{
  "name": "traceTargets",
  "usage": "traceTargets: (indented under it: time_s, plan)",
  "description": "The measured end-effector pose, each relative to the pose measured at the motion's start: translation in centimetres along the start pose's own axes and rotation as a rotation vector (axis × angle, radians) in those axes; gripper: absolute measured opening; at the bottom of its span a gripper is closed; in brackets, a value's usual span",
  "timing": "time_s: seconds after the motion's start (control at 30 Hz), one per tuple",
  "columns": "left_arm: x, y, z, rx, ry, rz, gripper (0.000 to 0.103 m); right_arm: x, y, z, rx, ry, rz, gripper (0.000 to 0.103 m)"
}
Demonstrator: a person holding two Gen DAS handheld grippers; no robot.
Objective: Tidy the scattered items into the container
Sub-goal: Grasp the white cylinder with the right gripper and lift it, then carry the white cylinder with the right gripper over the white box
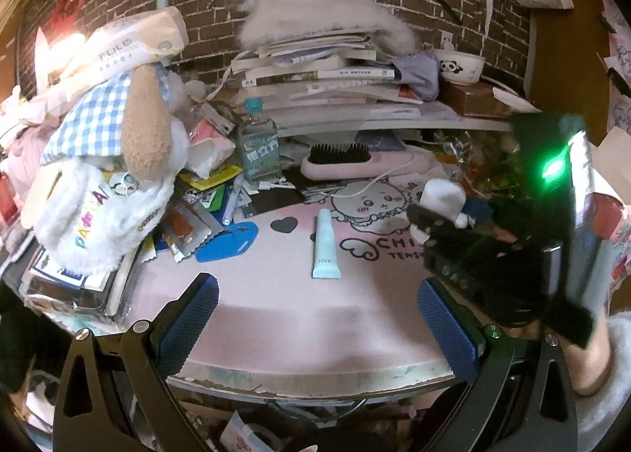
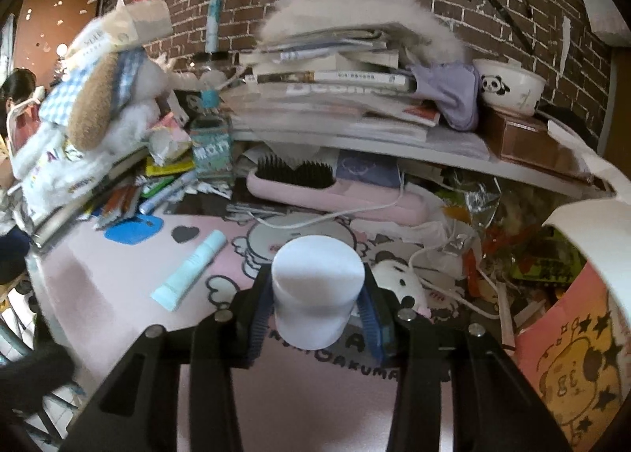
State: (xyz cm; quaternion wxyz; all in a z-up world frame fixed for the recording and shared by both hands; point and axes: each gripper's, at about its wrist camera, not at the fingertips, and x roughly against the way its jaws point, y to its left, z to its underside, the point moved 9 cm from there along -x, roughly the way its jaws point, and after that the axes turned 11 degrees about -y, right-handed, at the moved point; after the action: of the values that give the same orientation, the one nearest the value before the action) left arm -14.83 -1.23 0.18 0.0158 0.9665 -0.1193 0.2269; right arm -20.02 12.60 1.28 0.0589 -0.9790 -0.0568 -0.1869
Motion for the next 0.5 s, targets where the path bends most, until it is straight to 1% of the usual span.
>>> traceTargets:
  time_s: [0.13,0.27,0.4,0.5]
  plan:
    - [-0.5,0.2,0.5,0.003,0.019,-0.005,0.101,1.4,0.9,-1.5,-0.026,-0.031,-0.057,0.038]
    - [-0.5,0.4,0.8,0.001,0.03,-0.013,0.101,3.1,2.2,-3.4,-0.018,-0.079,-0.093,0.038]
    - [-0.5,0.5,0.8,0.0,0.033,-0.017,0.101,4.8,3.3,-5.1,0.004,-0.121,-0.105,0.038]
    - [-0.5,0.5,0.8,-0.001,0.035,-0.018,0.101,6.1,3.3,-6.3,0.011,-0.149,-0.104,0.038]
